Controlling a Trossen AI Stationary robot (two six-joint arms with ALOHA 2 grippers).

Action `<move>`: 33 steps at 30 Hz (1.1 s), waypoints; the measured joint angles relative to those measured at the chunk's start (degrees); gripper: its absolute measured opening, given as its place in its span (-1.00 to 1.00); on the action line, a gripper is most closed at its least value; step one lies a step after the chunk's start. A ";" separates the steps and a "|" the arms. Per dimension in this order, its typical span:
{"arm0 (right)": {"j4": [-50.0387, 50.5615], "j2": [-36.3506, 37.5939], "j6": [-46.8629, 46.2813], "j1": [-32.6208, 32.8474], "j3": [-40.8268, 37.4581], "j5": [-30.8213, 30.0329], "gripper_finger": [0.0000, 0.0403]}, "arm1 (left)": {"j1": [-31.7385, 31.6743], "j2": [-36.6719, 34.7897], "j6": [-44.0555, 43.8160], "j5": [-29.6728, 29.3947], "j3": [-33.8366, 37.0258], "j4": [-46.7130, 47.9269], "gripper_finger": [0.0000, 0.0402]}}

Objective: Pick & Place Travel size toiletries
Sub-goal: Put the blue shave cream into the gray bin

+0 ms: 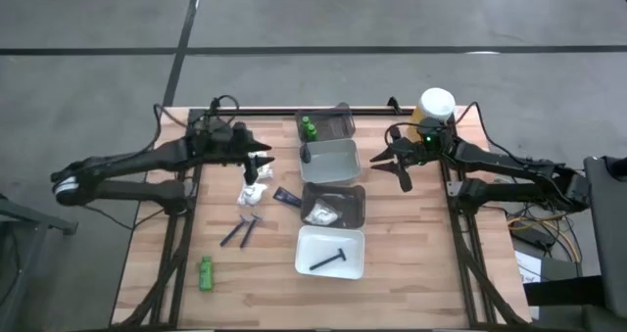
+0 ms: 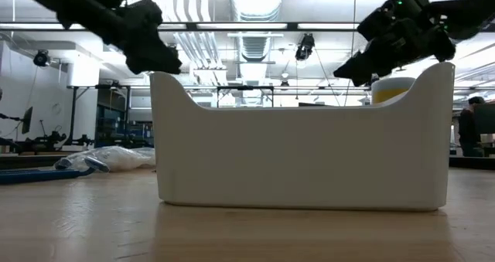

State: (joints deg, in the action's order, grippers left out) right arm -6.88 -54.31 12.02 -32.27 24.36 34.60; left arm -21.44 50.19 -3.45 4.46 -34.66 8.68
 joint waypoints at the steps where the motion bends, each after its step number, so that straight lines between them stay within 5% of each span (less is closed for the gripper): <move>1: -0.44 1.11 -0.10 -0.16 -1.07 0.01 -0.62 | 0.62 -0.80 -0.08 -0.02 1.27 -1.10 -0.09; 14: -18.96 16.27 -5.85 -0.41 -18.46 0.05 -0.81 | 13.09 1.29 6.31 0.16 8.75 -5.59 -0.09; 23: -18.98 18.16 -5.97 -0.37 -19.78 -0.10 -0.82 | 20.11 12.05 12.69 -1.24 8.73 -11.05 -0.09; 33: -18.79 17.44 -7.56 -0.37 -19.68 -0.14 -0.68 | 20.43 25.37 14.59 -7.95 5.47 -13.19 -0.08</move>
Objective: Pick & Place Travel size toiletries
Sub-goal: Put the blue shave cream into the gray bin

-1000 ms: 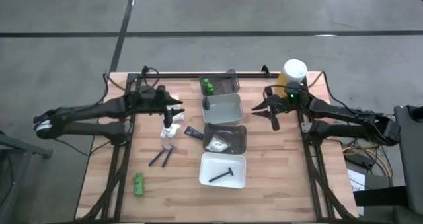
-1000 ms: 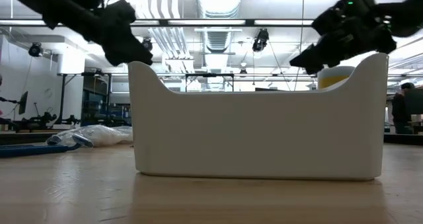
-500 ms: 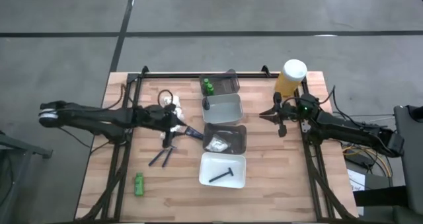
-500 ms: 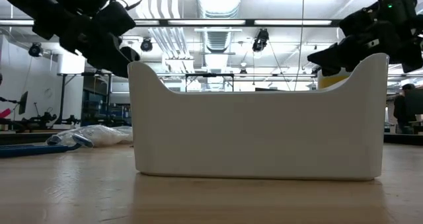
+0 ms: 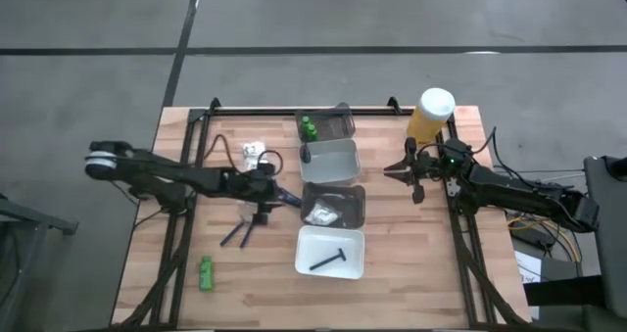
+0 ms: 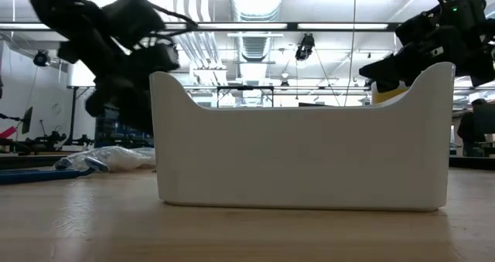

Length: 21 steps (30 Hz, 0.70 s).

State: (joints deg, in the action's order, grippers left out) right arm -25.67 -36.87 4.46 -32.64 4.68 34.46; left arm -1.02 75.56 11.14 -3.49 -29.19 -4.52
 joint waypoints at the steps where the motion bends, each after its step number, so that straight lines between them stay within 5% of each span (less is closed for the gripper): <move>1: 0.02 -0.02 -0.01 0.00 -0.04 0.00 -0.67 | 0.00 1.57 0.64 -0.11 -0.97 0.02 -0.08; 11: 0.31 -0.01 -1.11 0.00 -0.08 -0.07 -0.55 | -0.46 11.12 2.40 0.98 -10.88 9.68 -0.08; 21: 0.37 -0.01 -1.24 0.00 -0.08 -0.11 -0.48 | -2.97 13.67 4.54 2.66 -11.15 9.53 -0.08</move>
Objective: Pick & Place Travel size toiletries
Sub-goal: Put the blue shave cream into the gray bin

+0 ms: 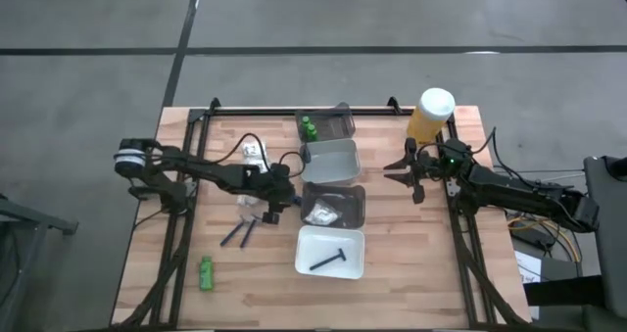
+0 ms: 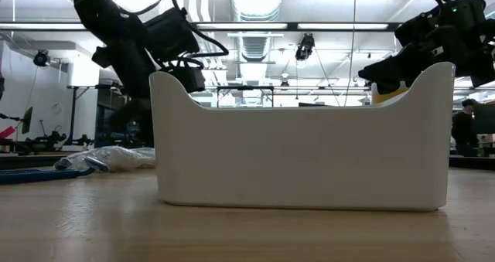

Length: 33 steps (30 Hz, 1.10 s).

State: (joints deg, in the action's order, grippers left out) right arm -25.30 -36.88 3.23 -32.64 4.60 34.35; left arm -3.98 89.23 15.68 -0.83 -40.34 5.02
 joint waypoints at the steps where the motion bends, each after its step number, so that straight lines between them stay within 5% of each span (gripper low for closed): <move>1: 0.02 0.00 -0.19 0.00 0.00 0.00 -0.48 | -0.29 0.00 0.64 0.31 0.06 -0.06 -0.08; 12: 1.16 -0.02 -0.52 -0.06 -0.02 0.02 -0.67 | -2.08 3.05 2.67 1.51 0.17 -1.23 -0.11; 24: 1.13 -0.02 -1.97 -0.03 -0.02 0.06 -0.82 | -2.06 2.45 1.83 1.90 0.18 -1.38 -0.68; 33: 1.35 -0.02 -5.57 0.00 0.29 -0.01 -0.75 | -2.06 -2.24 0.25 1.76 0.40 3.12 -0.75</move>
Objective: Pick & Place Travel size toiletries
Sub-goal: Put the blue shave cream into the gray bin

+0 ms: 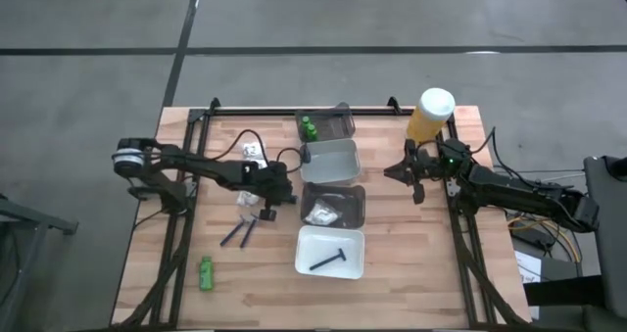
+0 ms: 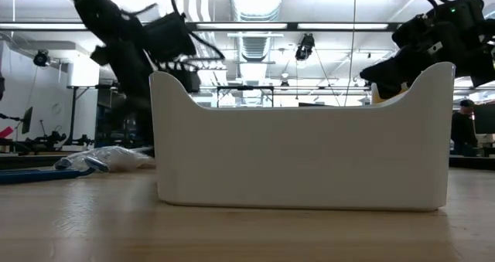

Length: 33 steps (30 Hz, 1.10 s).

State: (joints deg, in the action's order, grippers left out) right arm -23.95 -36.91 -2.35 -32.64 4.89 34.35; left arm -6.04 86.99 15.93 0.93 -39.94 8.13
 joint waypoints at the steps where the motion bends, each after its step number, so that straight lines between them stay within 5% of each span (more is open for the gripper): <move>1: 0.02 0.00 -0.85 0.00 0.40 -0.56 -0.74 | 0.00 -1.36 -0.38 -0.50 -0.08 0.83 -0.75; 10: 12.33 -2.10 1.22 0.02 9.22 -7.71 -0.39 | 0.00 -12.20 -7.10 -4.09 -1.71 9.31 -0.75; 19: 16.55 -13.70 4.41 1.15 20.28 -9.05 -0.04 | 0.00 -13.02 -14.73 -4.34 -11.44 15.03 -0.76; 33: 15.98 -35.56 13.51 8.86 36.60 -8.98 -0.06 | 0.00 -7.64 -17.92 -9.08 -21.97 12.97 -0.76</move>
State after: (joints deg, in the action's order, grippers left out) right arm -7.97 -72.46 11.16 -23.78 41.49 25.37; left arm -6.04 79.35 -1.99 -8.15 -61.90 21.11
